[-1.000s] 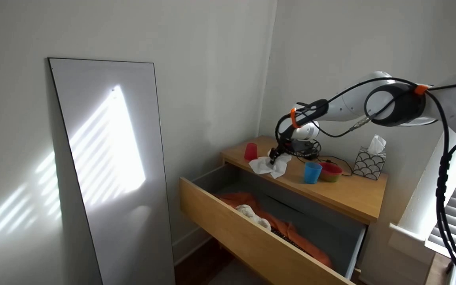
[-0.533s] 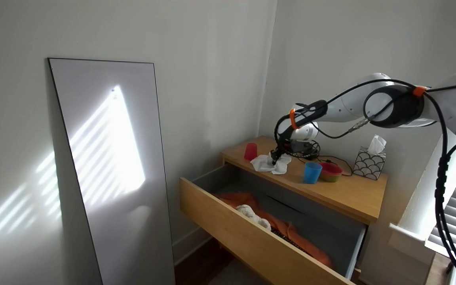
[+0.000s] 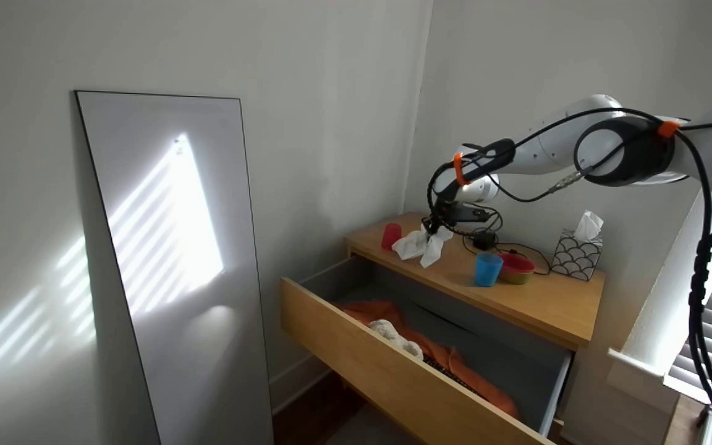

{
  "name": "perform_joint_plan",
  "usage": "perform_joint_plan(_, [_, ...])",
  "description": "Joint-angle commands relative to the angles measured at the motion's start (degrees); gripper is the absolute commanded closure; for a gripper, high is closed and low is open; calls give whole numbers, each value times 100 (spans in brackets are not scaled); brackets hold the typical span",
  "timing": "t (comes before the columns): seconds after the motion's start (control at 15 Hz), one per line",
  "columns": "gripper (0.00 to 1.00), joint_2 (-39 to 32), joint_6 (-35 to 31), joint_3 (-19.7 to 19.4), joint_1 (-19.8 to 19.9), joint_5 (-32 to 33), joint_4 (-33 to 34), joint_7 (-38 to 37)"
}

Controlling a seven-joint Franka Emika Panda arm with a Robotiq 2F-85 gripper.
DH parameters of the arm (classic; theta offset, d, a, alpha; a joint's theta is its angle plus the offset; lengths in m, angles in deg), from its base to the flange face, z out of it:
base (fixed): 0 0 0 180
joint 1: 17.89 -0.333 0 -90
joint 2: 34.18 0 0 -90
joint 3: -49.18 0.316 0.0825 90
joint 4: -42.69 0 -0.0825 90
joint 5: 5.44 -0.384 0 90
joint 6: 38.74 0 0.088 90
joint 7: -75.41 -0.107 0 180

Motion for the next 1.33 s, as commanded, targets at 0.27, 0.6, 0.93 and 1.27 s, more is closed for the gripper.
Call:
perform_joint_plan(0.27, [99, 1827, 2078, -583, -373, 19, -1434, -1528])
perform_joint_plan(0.6, [99, 2551, 3585, -830, -425, 43, -1863, -2263])
perform_joint_plan(0.93, [99, 2846, 3311, -1085, -365, 79, -2427, -2577])
perform_joint_plan(1.27, [99, 2740, 2984, -1189, -342, 28, -2735, -2632])
